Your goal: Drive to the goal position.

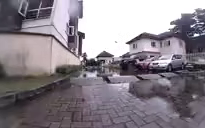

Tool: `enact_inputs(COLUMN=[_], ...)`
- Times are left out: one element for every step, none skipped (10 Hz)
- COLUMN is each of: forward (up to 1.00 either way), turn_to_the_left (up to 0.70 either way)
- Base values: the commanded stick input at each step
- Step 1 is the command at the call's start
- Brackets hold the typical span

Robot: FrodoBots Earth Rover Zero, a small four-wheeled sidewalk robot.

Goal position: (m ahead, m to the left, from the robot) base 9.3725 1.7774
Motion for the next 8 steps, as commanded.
enact_inputs(forward=[0.00, 0.00, 0.00, 0.00, 0.00, 0.00, 0.00, 0.70], turn_to_the_left=[0.00, 0.00, 0.00, 0.00, 0.00, 0.00, 0.00, 0.00])
